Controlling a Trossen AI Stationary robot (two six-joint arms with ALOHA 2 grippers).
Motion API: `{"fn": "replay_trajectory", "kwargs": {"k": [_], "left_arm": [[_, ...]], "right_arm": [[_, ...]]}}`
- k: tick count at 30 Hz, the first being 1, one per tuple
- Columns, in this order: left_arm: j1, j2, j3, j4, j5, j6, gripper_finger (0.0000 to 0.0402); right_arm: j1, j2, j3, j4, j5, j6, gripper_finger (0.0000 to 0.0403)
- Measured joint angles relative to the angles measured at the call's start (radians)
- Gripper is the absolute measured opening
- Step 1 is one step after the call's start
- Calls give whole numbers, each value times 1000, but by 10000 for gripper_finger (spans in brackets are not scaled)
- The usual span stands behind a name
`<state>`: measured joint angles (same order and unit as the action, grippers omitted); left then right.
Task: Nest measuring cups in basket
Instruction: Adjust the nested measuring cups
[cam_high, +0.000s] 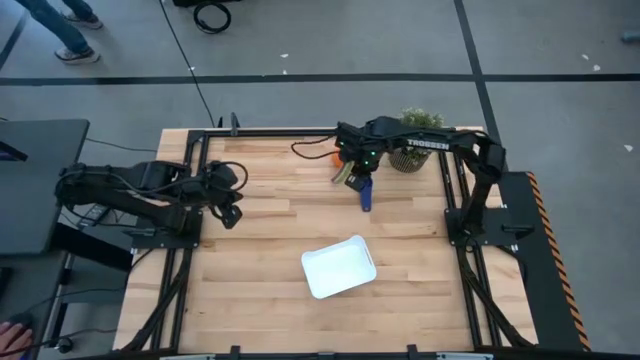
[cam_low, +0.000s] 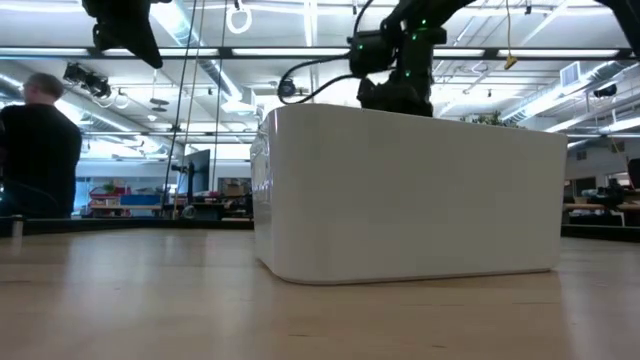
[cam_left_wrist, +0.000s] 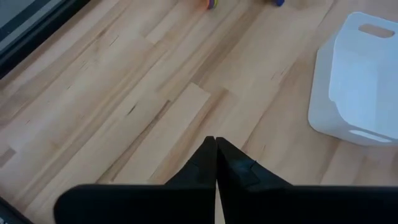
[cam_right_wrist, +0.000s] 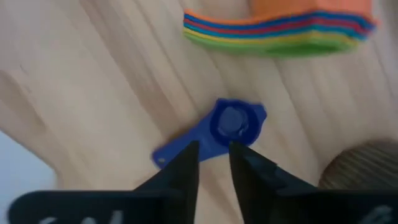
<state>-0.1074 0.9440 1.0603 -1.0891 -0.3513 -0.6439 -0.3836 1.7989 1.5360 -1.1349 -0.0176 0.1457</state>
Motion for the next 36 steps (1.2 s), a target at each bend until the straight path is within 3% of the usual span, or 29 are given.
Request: {"fn": "replay_trajectory", "kwargs": {"k": [8, 16, 24, 36], "left_arm": [[0, 0, 0, 0, 0, 0, 8], [0, 0, 0, 0, 0, -9, 9], [0, 0, 0, 6, 0, -53, 9], [0, 0, 0, 23, 0, -54, 9]], "right_arm": [[18, 51, -1, 105, -3, -496, 164], [14, 91, 0, 303, 10, -826, 187], [16, 166, -1, 330, 165, -1047, 187], [18, 248, -1, 340, 185, -1149, 187]]}}
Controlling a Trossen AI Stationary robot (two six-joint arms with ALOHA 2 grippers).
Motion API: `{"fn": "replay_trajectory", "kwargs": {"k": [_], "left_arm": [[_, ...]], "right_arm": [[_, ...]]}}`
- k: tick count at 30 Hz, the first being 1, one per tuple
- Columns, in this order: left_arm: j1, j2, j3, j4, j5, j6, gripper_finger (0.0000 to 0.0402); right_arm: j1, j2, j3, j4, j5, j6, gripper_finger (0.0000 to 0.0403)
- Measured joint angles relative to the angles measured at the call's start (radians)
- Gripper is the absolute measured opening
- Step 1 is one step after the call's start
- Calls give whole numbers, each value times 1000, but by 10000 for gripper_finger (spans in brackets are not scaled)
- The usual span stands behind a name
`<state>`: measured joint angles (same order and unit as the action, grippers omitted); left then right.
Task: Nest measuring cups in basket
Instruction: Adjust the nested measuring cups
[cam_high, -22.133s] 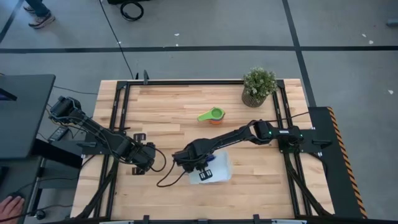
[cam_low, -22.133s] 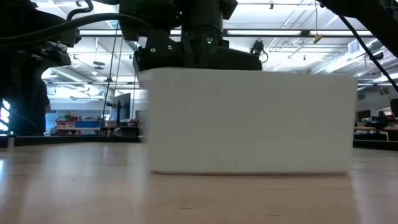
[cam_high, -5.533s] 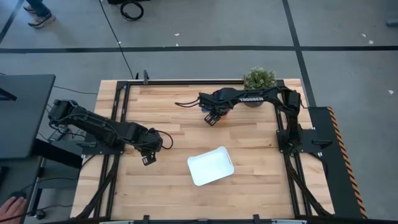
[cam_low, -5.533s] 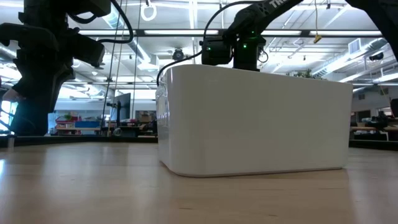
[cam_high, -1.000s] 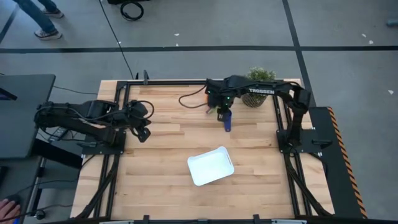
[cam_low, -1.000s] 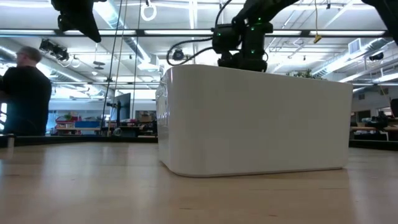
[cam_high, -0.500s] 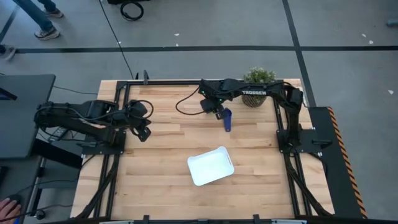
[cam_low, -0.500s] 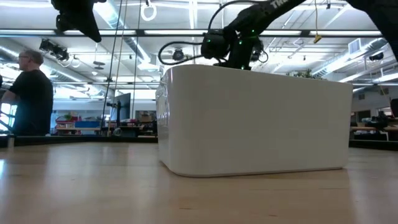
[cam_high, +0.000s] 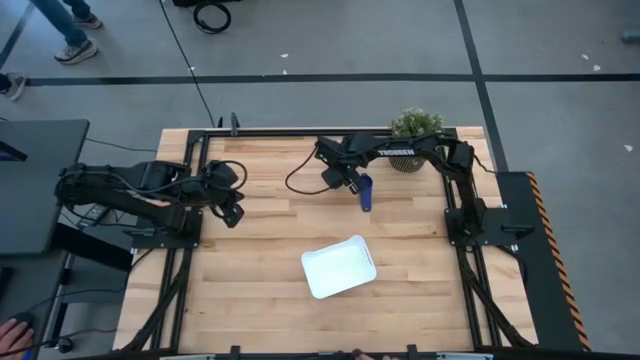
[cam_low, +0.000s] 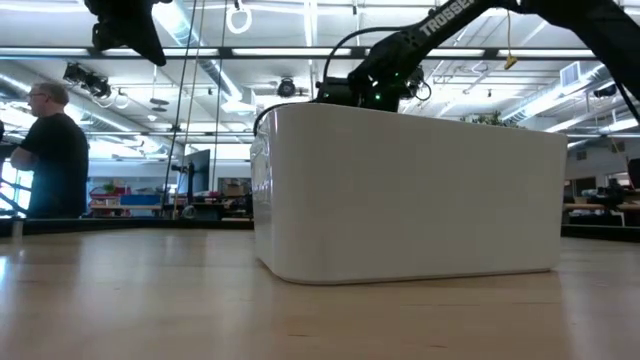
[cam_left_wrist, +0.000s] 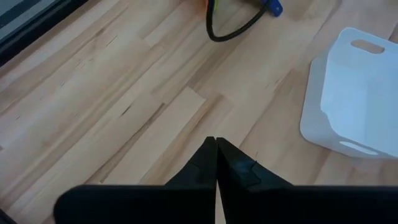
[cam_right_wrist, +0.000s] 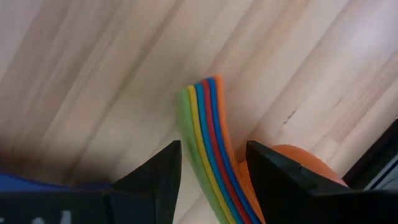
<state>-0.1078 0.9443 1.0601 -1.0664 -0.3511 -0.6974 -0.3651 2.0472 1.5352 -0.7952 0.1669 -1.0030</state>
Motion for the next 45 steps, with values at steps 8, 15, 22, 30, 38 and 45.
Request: {"fn": "replay_trajectory", "kwargs": {"k": [8, 15, 22, 30, 38, 45], "left_arm": [[0, 0, 0, 1, 0, -9, 9], [0, 0, 0, 1, 0, -25, 9], [0, 0, 0, 5, 0, -25, 9], [0, 0, 0, 10, 0, -26, 9], [0, 0, 0, 10, 0, -32, 9], [0, 0, 0, 10, 5, -38, 9]], "right_arm": [[-37, -1, 0, 28, -105, 12, 186], [-65, 11, 2, 32, -152, 14, 185], [-67, 74, 2, 7, -112, 6, 179], [-60, 87, 4, -9, -113, 4, 93], [-47, 87, 14, -28, -98, 51, 73], [-22, 93, 133, -44, -119, 143, 73]]}}
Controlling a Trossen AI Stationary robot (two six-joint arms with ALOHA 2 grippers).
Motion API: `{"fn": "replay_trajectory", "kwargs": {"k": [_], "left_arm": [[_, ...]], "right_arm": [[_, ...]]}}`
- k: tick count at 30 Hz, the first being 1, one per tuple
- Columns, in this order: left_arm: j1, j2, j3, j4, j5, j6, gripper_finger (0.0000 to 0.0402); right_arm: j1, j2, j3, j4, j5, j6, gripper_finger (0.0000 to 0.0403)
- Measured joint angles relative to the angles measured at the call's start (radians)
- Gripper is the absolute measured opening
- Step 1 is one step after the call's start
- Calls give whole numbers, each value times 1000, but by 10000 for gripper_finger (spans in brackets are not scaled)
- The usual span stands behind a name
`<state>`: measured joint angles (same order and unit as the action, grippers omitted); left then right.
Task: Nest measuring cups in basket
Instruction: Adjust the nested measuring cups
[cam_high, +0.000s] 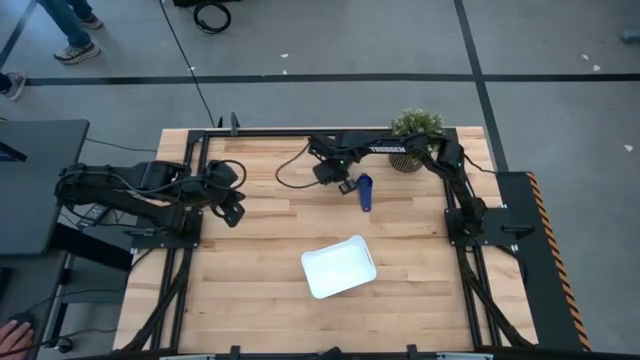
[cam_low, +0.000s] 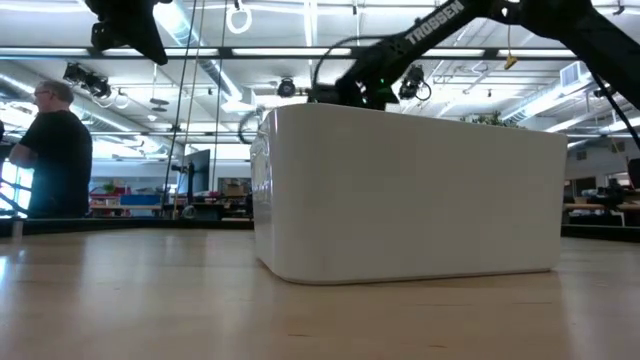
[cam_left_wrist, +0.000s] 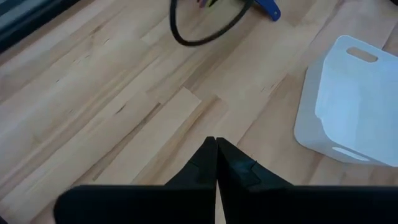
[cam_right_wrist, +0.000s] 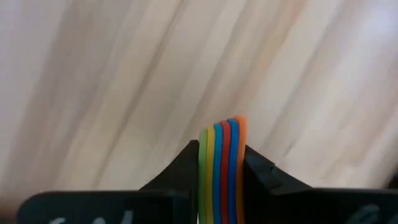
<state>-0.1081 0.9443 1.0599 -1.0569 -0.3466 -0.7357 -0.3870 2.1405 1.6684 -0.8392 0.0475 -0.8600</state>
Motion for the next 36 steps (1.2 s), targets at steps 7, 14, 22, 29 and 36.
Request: {"fn": "replay_trajectory", "kwargs": {"k": [7, 14, 22, 29, 36], "left_arm": [[0, 0, 0, 0, 38, -20, 9], [0, 0, 0, 0, 45, -19, 9], [0, 0, 0, -3, 63, -12, 9], [0, 0, 0, -3, 65, 14, 9], [0, 0, 0, -5, 116, 41, 9]], "right_arm": [[0, 1, 153, -35, -133, 187, 73], [-2, -1, 289, -65, -157, 402, 73], [0, -3, 407, -108, -275, 710, 73], [2, -4, 427, -62, -430, 959, 73], [-6, -1, 411, 102, -644, 1242, 73]]}}
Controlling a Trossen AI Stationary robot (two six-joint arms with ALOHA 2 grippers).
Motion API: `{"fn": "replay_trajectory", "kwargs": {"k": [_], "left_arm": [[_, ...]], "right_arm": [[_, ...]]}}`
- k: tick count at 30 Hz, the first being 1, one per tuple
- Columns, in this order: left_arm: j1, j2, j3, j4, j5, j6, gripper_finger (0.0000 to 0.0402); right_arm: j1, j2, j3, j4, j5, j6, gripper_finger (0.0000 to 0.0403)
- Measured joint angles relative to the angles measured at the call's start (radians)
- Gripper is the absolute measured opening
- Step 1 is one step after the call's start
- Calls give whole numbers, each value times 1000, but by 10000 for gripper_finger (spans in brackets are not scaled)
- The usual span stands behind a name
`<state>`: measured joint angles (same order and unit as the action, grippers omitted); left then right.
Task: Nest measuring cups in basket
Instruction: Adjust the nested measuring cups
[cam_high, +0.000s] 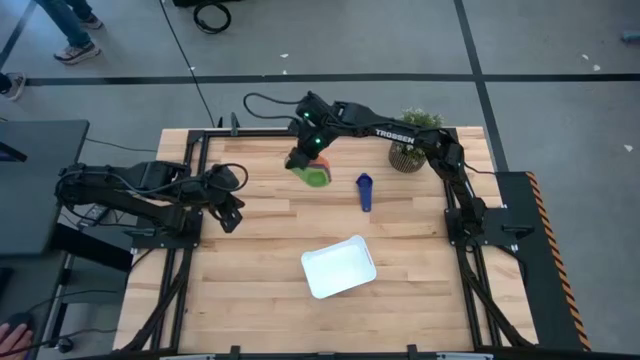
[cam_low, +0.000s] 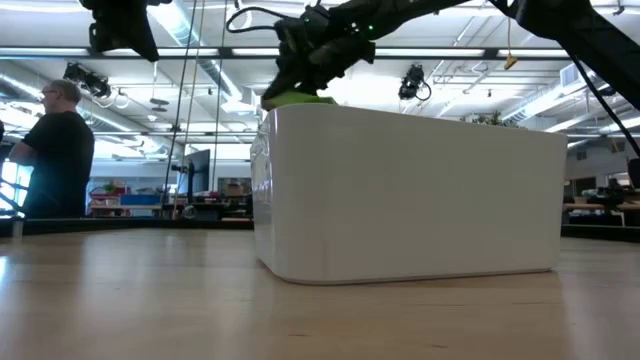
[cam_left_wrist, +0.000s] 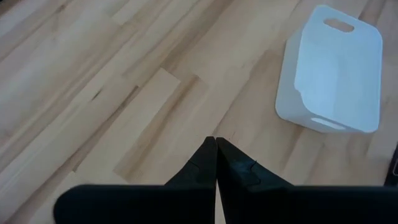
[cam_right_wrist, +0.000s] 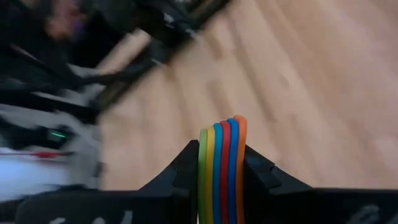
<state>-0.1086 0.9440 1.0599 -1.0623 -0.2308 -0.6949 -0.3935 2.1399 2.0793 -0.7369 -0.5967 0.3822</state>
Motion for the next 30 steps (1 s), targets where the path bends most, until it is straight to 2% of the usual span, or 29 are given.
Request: {"fn": "replay_trajectory", "kwargs": {"k": [4, 13, 20, 26, 30], "left_arm": [[0, 0, 0, -16, 12, 0, 9], [0, 0, 0, -37, 22, 9, 9], [0, -2, 0, -37, 61, 14, 9], [0, -2, 0, -37, 61, 34, 9], [0, -2, 0, -37, 61, 35, 9]], "right_arm": [[-9, 0, -29, 86, -113, 131, 73], [-9, 3, -185, 293, -225, 390, 73], [-8, 3, -385, 670, -318, 619, 73], [-8, 3, -591, 1000, -321, 831, 73], [-8, 3, -689, 1122, -293, 882, 73]]}}
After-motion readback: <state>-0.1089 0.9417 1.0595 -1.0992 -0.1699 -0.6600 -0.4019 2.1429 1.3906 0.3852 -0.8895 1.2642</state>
